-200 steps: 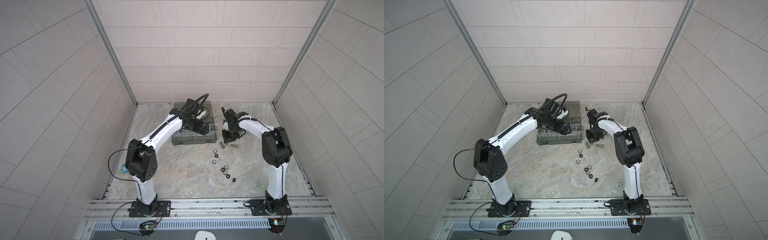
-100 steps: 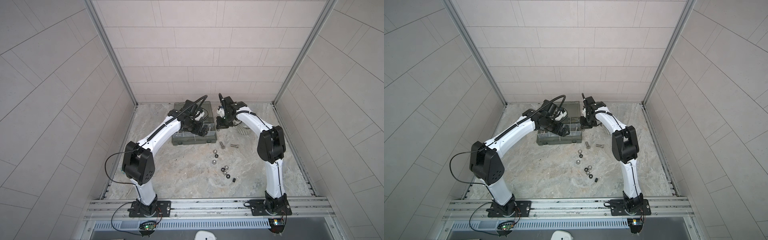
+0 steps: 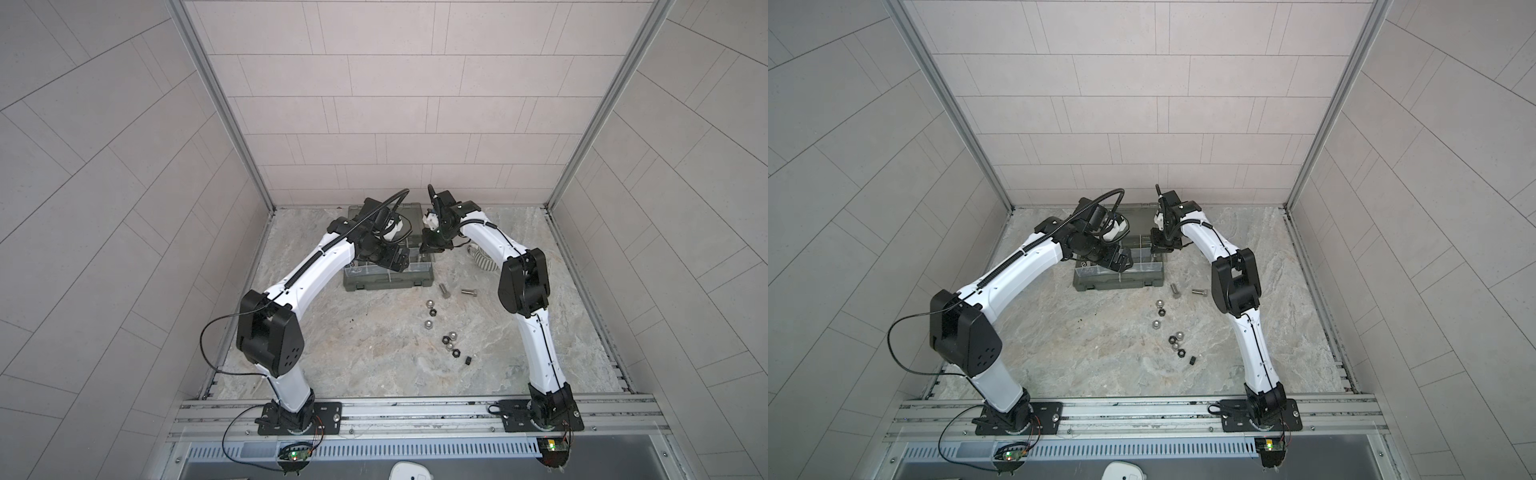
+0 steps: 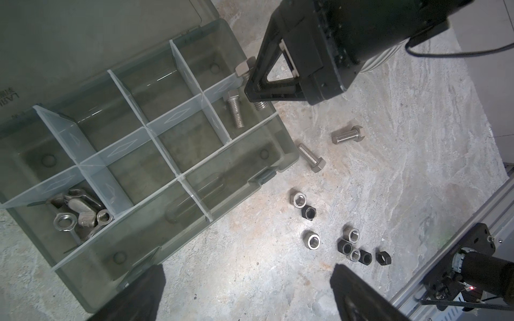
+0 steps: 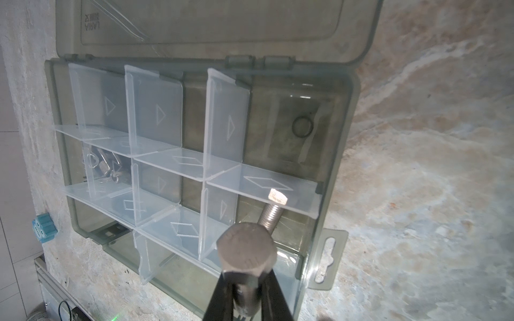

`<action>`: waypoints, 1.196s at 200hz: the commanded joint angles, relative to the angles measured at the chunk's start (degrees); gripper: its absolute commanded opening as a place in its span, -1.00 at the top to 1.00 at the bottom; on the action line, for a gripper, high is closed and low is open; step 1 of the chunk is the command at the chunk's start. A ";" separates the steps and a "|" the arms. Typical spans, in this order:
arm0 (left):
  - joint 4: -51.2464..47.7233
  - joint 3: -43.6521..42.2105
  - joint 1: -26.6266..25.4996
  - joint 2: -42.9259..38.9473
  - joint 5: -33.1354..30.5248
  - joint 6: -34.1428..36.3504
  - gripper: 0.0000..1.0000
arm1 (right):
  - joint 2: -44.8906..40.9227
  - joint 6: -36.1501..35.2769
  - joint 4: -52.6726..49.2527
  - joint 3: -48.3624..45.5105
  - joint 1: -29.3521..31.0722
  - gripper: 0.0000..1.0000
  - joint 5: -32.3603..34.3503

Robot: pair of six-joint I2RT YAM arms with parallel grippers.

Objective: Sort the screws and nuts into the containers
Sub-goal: 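Carry the hex bolt with the right gripper over the box compartment, then open the right gripper to drop the hex bolt into the compartment, then lower the right gripper onto a third hex bolt and close it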

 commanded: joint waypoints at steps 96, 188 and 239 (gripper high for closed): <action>-1.07 1.28 1.72 0.55 2.15 -0.28 -1.00 | -6.40 -4.68 -7.31 -1.31 -1.55 0.17 5.48; 4.54 1.14 -1.59 2.53 4.32 -4.37 -1.00 | -20.54 -6.07 -3.47 -29.68 -4.15 0.18 13.25; 5.05 1.05 -2.50 2.36 3.91 -5.77 -1.00 | -18.91 -5.51 -0.75 -31.75 -0.69 0.21 11.24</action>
